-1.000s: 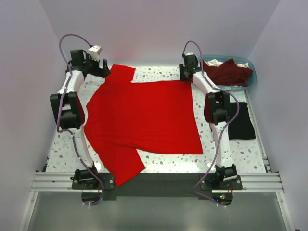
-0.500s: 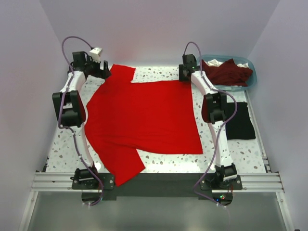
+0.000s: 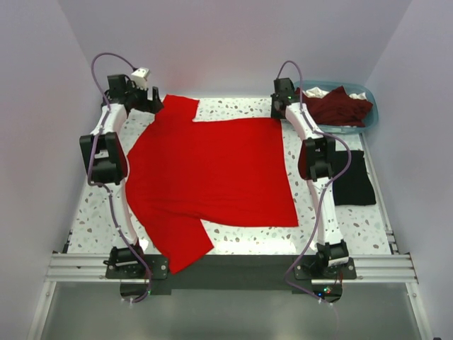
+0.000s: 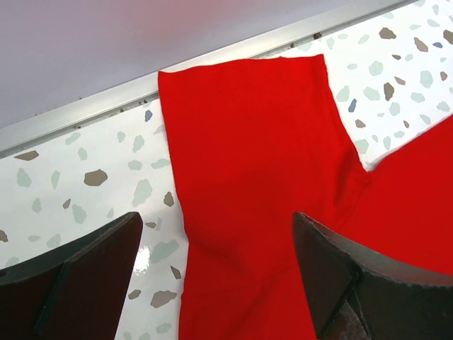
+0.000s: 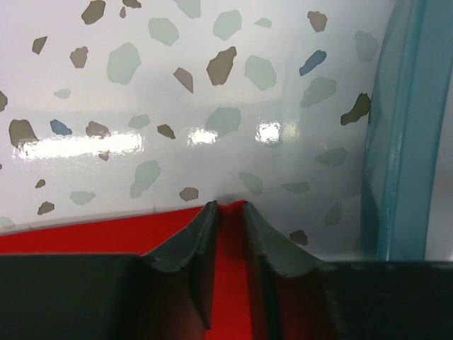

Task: Fold and stack the t-shirts
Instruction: Fold the tshirt

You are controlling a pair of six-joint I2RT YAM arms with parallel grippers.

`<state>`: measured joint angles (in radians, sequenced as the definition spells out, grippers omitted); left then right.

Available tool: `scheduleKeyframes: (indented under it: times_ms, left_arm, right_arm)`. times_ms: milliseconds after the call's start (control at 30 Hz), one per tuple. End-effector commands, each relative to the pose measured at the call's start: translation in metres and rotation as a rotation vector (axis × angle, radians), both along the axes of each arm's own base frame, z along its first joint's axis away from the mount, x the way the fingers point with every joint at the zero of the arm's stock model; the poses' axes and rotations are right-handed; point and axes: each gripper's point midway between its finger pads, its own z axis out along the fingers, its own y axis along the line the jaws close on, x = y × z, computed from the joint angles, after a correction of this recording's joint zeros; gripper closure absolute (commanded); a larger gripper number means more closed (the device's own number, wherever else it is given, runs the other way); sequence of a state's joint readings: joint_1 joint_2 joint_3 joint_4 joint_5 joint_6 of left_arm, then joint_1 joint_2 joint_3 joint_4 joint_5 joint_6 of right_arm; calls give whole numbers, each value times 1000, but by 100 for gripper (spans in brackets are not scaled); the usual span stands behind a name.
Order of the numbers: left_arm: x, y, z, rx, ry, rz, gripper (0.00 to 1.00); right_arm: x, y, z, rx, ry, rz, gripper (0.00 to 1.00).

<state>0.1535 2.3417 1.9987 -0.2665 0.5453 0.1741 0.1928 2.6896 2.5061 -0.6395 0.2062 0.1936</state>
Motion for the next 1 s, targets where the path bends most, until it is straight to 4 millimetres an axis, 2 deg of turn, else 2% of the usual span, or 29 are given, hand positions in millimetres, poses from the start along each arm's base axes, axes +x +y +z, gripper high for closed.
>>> scheduleKeyframes:
  times_ms: [0,33,67,100,167,200,267,300,333,400,533,700,767,967]
  left_arm:
    - [18,-1,23,4,-85,8,8]
    - [20,-1,22,4,-87,8,8]
    - [22,0,21,5,-89,11,7]
    - [23,1,20,0,-87,17,7]
    - [30,3,16,4,-94,29,7]
    - [32,4,13,3,-93,35,7]
    - [40,6,7,4,-98,39,7]
    - [44,5,9,3,-109,39,7]
    - [45,5,-2,-1,-95,40,7]
    - [51,2,-4,-2,-105,39,8]
    - [58,-1,-23,15,-101,46,8]
    - [65,-7,-38,32,-101,47,9]
    - [65,-8,-51,38,-83,47,11]
    - [65,-29,-79,110,-60,-5,16]
  right_arm:
    - [2,-9,1,6,4,-26,80]
    - [3,-9,4,9,-3,-23,86]
    - [3,-7,6,10,-8,-13,98]
    - [1,-6,1,17,4,-1,100]
    - [4,-2,13,27,-28,19,100]
    - [0,-1,7,35,-14,31,100]
    - [1,2,12,39,-33,50,100]
    - [-2,3,9,41,-24,59,100]
    - [-1,4,10,44,-28,66,100]
    - [-3,4,10,37,-27,78,100]
    - [-5,7,14,35,-34,116,100]
    - [-5,9,19,29,-43,144,100]
    - [-4,8,21,22,-48,156,100]
    - [-4,10,30,7,-62,194,100]
